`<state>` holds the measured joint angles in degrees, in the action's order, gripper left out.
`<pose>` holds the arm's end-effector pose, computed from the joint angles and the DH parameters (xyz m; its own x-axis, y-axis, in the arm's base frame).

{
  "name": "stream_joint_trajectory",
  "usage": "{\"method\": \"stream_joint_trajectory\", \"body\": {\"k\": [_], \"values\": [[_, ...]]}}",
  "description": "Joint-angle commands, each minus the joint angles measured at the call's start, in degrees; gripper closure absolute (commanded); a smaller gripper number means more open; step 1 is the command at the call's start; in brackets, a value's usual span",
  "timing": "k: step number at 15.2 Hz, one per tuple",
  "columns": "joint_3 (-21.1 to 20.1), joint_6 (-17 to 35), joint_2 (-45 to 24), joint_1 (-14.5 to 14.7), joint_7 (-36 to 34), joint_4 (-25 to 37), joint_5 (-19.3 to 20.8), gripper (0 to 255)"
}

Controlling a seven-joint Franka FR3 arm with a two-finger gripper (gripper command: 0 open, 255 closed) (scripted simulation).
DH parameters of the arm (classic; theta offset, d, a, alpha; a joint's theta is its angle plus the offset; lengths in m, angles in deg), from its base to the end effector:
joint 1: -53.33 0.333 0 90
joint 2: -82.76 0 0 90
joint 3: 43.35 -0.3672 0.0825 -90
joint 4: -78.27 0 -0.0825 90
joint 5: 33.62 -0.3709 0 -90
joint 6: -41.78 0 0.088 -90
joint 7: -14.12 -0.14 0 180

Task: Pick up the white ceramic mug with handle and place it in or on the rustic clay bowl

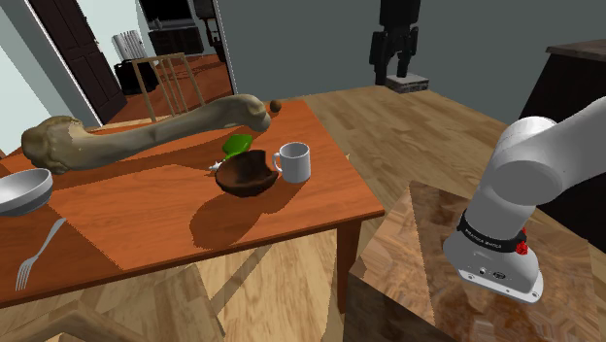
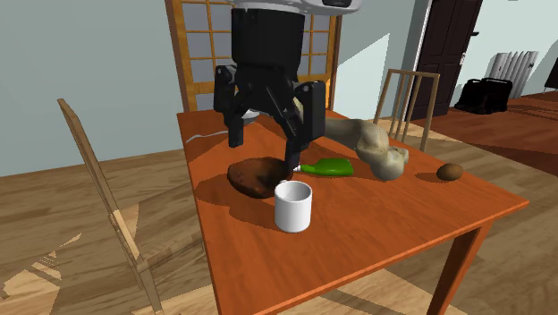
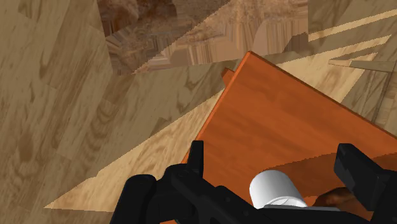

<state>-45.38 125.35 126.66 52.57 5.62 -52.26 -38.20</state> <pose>0.2504 0.0219 0.6145 0.9899 -0.1279 -0.0611 -0.1308 -0.9903 -0.0467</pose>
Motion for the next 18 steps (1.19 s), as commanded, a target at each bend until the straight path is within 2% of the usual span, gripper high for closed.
{"method": "stream_joint_trajectory", "body": {"k": [1, 9, 18], "values": [[0.0, 0.0, 0.0, 0.0, 0.0, 0.0, 0.0, 0], [-1.93, 13.92, -12.84, -0.04, -0.92, -1.44, -0.21, 0], [-3.75, 26.89, -30.66, -0.23, -2.55, 2.98, 0.77, 0]]}}
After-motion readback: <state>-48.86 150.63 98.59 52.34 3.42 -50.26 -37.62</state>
